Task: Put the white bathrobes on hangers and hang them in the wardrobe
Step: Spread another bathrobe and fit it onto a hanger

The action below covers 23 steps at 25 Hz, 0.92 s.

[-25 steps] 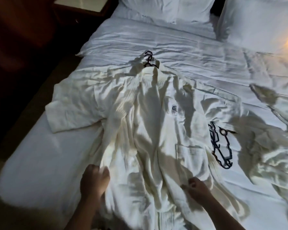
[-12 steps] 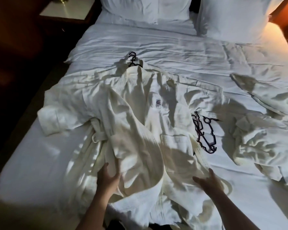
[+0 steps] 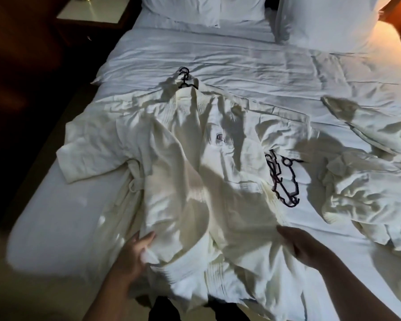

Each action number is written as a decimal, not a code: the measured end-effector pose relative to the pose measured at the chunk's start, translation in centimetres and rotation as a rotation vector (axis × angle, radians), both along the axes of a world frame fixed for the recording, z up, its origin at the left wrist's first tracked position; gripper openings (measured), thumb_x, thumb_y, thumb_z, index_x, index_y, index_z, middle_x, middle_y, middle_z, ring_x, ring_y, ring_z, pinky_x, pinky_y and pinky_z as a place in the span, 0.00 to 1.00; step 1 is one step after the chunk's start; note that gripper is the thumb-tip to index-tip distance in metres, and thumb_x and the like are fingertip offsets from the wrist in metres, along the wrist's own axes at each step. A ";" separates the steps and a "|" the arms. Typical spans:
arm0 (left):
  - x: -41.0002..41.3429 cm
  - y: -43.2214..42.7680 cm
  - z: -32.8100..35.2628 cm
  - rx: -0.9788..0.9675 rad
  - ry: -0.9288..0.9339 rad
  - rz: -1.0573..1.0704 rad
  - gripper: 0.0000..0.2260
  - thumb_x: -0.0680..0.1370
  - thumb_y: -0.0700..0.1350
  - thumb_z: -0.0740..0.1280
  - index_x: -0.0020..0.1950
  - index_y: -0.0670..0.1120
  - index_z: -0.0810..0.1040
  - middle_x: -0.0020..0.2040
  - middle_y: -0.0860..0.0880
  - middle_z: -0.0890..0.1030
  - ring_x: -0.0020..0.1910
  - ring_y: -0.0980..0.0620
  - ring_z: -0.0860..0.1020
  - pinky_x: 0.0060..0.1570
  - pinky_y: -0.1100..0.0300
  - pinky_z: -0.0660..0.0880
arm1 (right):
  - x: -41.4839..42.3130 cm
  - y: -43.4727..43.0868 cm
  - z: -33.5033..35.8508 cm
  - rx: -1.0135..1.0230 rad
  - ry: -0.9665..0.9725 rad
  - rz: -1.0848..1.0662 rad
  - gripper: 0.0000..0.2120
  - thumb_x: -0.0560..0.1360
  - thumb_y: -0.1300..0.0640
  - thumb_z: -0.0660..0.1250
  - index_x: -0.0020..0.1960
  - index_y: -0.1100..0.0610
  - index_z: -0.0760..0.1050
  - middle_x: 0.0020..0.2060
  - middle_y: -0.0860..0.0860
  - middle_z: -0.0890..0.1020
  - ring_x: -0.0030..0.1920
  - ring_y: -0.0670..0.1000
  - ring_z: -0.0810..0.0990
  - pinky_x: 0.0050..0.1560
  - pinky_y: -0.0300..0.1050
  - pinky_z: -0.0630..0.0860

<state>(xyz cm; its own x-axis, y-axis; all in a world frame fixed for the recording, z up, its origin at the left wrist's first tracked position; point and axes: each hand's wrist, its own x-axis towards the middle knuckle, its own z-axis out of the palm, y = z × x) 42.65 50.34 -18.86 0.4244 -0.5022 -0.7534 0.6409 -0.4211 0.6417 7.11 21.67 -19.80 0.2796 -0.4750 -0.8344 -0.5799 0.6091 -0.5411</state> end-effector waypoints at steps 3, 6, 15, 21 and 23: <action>2.7 2.9 -1.3 -0.172 0.300 0.198 0.27 0.63 0.38 0.78 0.61 0.33 0.79 0.50 0.37 0.84 0.43 0.41 0.85 0.44 0.50 0.83 | -0.8 1.9 1.8 0.357 -0.360 -0.441 0.23 0.83 0.47 0.63 0.66 0.64 0.79 0.60 0.66 0.82 0.60 0.65 0.82 0.67 0.61 0.75; 1.2 3.4 -1.4 -0.009 0.438 0.037 0.23 0.63 0.35 0.75 0.57 0.31 0.80 0.55 0.31 0.82 0.44 0.39 0.84 0.48 0.48 0.83 | 0.4 5.1 2.8 0.411 -0.132 -0.084 0.30 0.66 0.55 0.81 0.65 0.65 0.80 0.59 0.64 0.83 0.57 0.63 0.84 0.66 0.59 0.76; 0.8 2.4 1.0 0.026 0.284 -0.237 0.35 0.52 0.46 0.86 0.53 0.30 0.84 0.48 0.32 0.83 0.39 0.35 0.84 0.38 0.50 0.82 | 5.6 4.1 6.3 0.296 -0.415 -0.461 0.12 0.69 0.62 0.66 0.49 0.64 0.83 0.43 0.62 0.84 0.41 0.62 0.84 0.51 0.54 0.76; -0.8 3.2 3.5 0.069 0.368 -0.477 0.32 0.66 0.39 0.80 0.68 0.35 0.77 0.63 0.34 0.81 0.64 0.35 0.79 0.70 0.38 0.71 | 4.5 5.5 9.7 0.298 -0.208 -0.118 0.15 0.66 0.62 0.74 0.50 0.69 0.83 0.40 0.64 0.85 0.33 0.61 0.84 0.34 0.47 0.81; -0.5 3.3 4.8 0.017 0.303 -0.465 0.30 0.65 0.37 0.79 0.66 0.35 0.79 0.61 0.32 0.81 0.61 0.33 0.80 0.66 0.36 0.73 | 3.8 5.5 9.9 0.258 -0.167 -0.137 0.13 0.68 0.63 0.73 0.49 0.70 0.83 0.39 0.65 0.85 0.32 0.61 0.84 0.31 0.46 0.81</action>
